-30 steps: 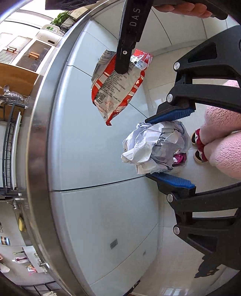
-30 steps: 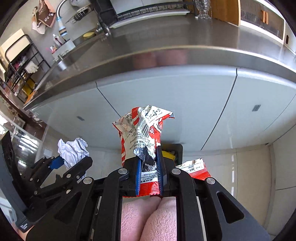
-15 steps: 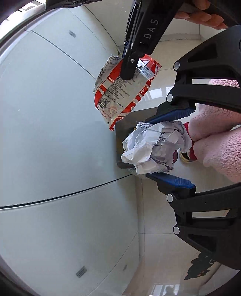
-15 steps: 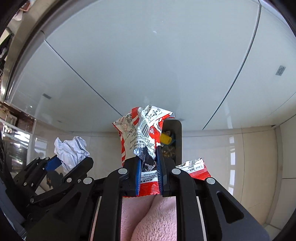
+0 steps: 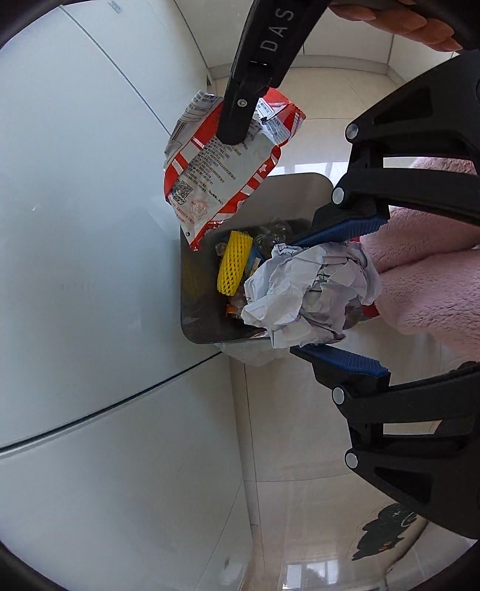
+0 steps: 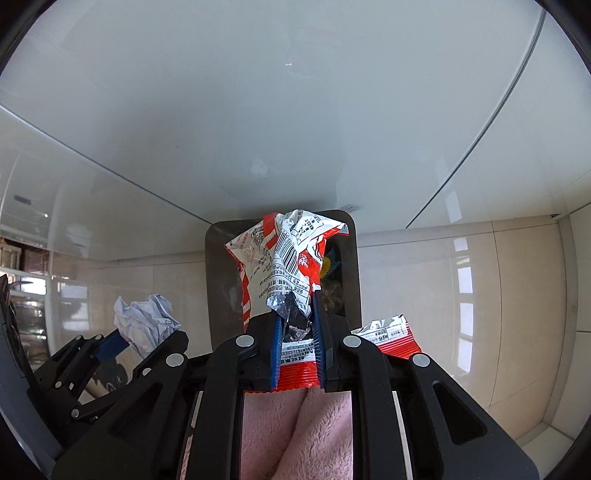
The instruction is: Collect trash
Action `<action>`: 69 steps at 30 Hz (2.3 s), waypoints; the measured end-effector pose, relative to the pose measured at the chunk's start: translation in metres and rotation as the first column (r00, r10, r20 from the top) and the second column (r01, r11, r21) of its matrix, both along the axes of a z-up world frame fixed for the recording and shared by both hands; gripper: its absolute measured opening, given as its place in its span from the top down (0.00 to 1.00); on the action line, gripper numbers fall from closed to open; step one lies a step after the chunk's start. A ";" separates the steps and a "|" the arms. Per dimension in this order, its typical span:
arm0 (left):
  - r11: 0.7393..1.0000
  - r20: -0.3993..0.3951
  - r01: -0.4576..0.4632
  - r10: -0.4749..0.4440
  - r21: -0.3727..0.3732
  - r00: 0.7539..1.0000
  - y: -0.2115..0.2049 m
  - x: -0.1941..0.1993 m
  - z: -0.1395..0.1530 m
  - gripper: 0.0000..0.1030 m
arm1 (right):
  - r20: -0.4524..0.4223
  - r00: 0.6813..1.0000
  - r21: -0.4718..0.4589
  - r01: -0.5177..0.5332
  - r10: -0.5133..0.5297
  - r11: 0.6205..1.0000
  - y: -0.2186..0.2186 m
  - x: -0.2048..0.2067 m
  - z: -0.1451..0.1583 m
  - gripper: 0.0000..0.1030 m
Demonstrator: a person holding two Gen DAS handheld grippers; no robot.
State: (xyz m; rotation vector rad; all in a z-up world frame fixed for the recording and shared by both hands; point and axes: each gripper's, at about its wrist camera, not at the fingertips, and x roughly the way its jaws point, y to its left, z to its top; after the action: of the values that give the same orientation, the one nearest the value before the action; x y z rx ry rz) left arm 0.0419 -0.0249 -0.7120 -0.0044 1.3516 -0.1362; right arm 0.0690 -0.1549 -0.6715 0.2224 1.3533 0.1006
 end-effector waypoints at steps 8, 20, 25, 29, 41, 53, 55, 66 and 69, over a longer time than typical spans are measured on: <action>1.000 -0.036 -0.015 0.015 -0.016 0.999 -0.001 0.001 -0.023 0.43 | -0.070 0.998 0.033 0.000 0.002 0.999 0.004 0.013 -0.029 0.80; 0.998 -0.021 -0.052 0.052 -0.043 0.998 0.010 0.005 -0.009 0.08 | -0.044 0.996 0.041 0.082 -0.080 0.996 -0.001 0.019 -0.030 0.06; 0.998 0.034 -0.060 0.061 -0.033 0.998 0.022 0.006 0.024 0.08 | 0.017 0.996 0.010 0.082 -0.082 0.997 -0.009 0.017 0.003 0.03; 0.996 0.099 -0.083 0.087 -0.042 0.991 0.031 0.003 0.067 0.08 | 0.090 0.993 -0.013 0.078 -0.077 0.997 -0.014 0.014 0.044 0.03; 0.997 0.371 -0.071 0.079 -0.036 0.925 0.041 -0.030 0.224 0.08 | 0.391 0.920 -0.128 0.064 -0.009 0.990 -0.013 -0.022 0.211 0.03; 0.996 0.621 -0.079 0.088 -0.043 0.779 0.038 -0.055 0.391 0.08 | 0.616 0.788 -0.134 0.112 -0.006 0.985 -0.022 -0.065 0.358 0.03; 0.995 0.648 -0.087 0.099 -0.050 0.755 0.038 -0.060 0.413 0.08 | 0.640 0.768 -0.140 0.120 -0.003 0.983 -0.024 -0.070 0.376 0.03; 0.991 0.732 -0.133 0.108 -0.025 0.673 0.047 -0.078 0.517 0.08 | 0.748 0.663 -0.161 0.165 0.011 0.973 -0.037 -0.100 0.476 0.03; 0.990 0.747 -0.141 0.116 -0.030 0.655 0.050 -0.078 0.543 0.08 | 0.764 0.644 -0.176 0.179 0.020 0.968 -0.039 -0.103 0.500 0.03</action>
State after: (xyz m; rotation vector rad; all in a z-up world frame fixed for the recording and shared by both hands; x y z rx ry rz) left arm -0.0362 0.0248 -0.1691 -0.0167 0.5065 0.0132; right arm -0.0341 -0.1941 -0.1714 0.0178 0.4814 -0.0475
